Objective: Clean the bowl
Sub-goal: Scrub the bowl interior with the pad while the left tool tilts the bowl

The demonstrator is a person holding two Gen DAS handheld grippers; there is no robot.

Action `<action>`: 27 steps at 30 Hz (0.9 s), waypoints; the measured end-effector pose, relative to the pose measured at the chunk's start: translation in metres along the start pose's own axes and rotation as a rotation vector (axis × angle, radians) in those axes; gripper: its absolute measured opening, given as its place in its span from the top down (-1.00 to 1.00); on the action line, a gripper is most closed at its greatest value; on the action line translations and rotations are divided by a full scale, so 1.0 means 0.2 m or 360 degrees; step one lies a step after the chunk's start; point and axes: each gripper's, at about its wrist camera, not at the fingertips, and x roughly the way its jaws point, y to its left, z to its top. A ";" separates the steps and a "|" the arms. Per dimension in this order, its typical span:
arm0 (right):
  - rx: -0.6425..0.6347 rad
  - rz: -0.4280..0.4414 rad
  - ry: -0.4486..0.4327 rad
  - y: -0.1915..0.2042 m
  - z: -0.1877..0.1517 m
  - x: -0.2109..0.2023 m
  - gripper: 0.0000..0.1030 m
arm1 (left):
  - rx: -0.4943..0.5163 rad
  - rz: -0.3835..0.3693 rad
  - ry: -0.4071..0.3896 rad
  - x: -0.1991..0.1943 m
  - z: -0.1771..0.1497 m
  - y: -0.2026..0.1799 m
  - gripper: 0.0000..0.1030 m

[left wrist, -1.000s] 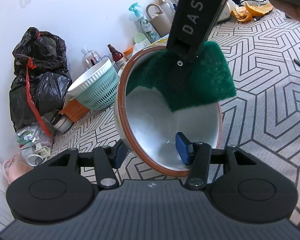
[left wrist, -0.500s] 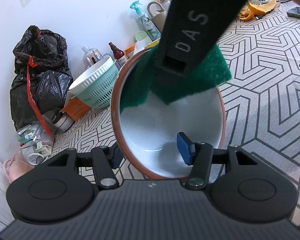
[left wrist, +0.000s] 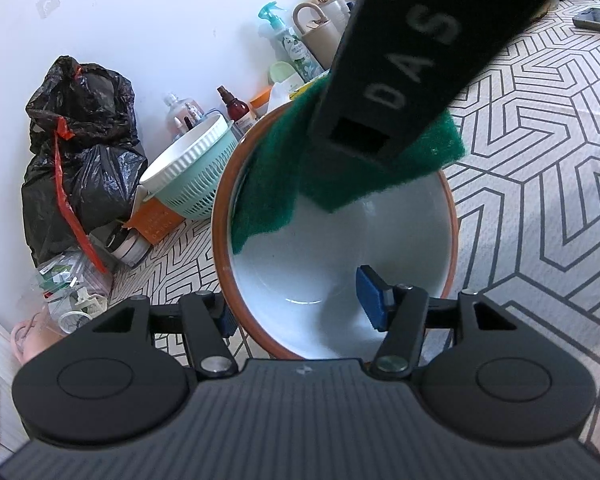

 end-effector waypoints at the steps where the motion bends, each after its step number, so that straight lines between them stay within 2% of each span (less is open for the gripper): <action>1: 0.0029 0.0005 0.0000 -0.02 0.00 0.01 0.52 | -0.0001 0.0002 0.0000 0.00 0.00 0.00 -0.09; 10: 0.0344 0.0148 0.0089 -0.22 -0.05 0.12 0.52 | -0.0076 -0.0018 0.0020 0.01 0.01 0.00 -0.09; 13: 0.0408 0.0179 0.0128 -0.27 -0.13 0.16 0.52 | -0.0097 -0.0036 0.0018 0.01 0.01 0.01 -0.09; 18: 0.0422 0.0137 0.0116 -0.22 -0.21 0.18 0.52 | -0.0121 -0.0052 0.0020 0.01 0.01 0.01 -0.09; 20: 0.0424 0.0116 0.0110 -0.19 -0.25 0.18 0.44 | -0.0126 -0.0051 0.0020 0.01 0.02 0.01 -0.09; 23: 0.0434 0.0089 0.0092 -0.14 -0.28 0.17 0.43 | -0.0118 -0.0035 0.0021 0.02 0.02 0.01 -0.09; 27: 0.0358 0.0024 0.0046 -0.04 -0.32 0.15 0.37 | -0.0127 -0.0040 0.0033 0.03 0.02 0.02 -0.09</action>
